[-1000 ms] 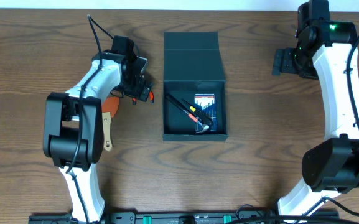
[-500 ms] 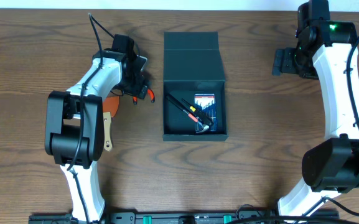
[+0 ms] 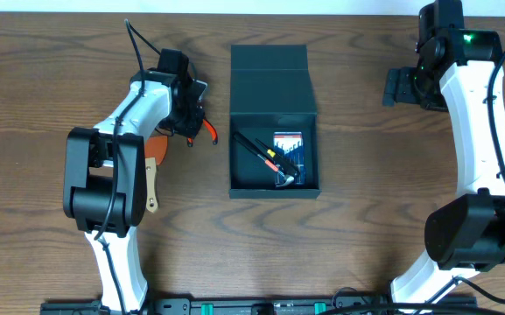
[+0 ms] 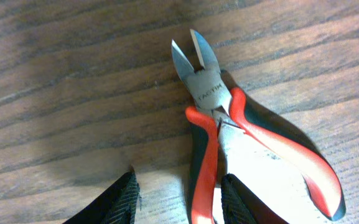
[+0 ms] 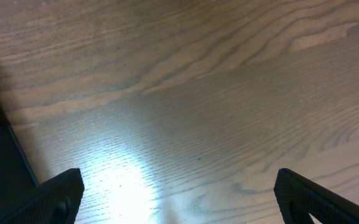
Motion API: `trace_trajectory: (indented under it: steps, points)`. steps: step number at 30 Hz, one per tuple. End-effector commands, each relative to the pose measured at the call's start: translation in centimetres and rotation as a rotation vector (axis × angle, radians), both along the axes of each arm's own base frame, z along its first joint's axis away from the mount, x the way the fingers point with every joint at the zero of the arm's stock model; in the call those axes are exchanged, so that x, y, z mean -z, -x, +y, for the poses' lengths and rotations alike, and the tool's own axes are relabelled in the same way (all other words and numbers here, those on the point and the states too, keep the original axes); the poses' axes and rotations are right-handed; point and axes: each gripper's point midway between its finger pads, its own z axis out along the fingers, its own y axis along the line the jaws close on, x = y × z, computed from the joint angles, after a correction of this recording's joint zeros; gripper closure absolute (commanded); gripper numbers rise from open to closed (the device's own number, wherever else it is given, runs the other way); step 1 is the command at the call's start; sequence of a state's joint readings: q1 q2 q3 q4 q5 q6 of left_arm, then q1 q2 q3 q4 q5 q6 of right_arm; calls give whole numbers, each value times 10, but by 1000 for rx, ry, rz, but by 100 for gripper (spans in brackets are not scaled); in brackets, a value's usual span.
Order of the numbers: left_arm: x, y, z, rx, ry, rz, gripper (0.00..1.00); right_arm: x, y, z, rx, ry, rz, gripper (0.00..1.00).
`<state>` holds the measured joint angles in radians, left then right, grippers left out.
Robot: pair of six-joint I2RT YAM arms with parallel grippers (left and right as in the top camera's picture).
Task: Pack container
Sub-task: 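Lower the left gripper and close it on the pliers handles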
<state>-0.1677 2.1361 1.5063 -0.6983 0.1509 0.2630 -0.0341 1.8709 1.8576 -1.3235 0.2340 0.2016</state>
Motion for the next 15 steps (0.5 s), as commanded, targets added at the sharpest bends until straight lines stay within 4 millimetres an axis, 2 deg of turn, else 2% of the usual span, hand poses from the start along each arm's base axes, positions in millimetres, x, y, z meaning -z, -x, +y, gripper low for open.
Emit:
trace_trajectory:
  steps: [1,12,15]
  points:
    - [27,19,-6,14,5,96,58,0,0,1,5,0,-1,1]
    - [27,22,-41,98,6,67,58,0,0,1,5,0,-1,1]
    - [27,22,-43,104,-2,65,58,0,0,1,5,0,-1,1]
